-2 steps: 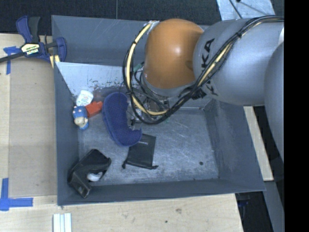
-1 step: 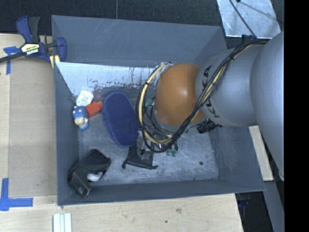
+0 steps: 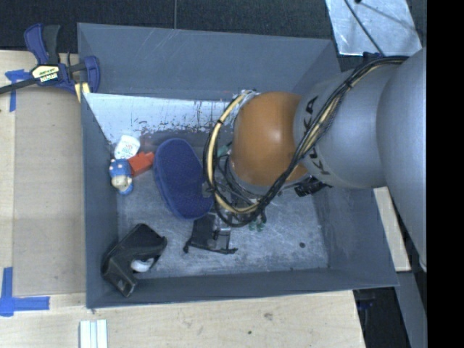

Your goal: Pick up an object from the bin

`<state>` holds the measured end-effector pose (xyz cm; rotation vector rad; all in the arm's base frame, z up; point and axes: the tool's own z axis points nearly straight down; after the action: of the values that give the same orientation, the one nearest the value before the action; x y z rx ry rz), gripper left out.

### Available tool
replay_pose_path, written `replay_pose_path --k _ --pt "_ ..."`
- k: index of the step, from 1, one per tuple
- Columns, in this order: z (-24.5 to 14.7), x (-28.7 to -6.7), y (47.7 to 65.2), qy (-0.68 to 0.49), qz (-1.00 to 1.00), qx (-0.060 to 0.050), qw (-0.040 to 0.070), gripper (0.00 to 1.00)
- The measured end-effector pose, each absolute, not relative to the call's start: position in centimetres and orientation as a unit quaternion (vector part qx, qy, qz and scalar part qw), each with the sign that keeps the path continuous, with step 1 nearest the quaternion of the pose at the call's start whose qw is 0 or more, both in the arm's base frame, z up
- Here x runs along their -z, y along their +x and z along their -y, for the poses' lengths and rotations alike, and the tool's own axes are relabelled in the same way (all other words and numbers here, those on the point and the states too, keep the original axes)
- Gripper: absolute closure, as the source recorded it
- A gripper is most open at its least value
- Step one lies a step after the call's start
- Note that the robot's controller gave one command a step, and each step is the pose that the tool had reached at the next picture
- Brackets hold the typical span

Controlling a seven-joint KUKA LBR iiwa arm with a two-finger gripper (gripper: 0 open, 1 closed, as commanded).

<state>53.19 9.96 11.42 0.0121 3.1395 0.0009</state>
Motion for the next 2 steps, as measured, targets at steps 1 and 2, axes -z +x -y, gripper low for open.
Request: replay_pose_path --k 1,2 --pt "-11.33 -7.17 52.31 0.035 -0.999 -0.001 0.007 0.00" --pt "-11.37 -7.34 52.32 0.035 -0.999 -0.001 0.007 1.00"
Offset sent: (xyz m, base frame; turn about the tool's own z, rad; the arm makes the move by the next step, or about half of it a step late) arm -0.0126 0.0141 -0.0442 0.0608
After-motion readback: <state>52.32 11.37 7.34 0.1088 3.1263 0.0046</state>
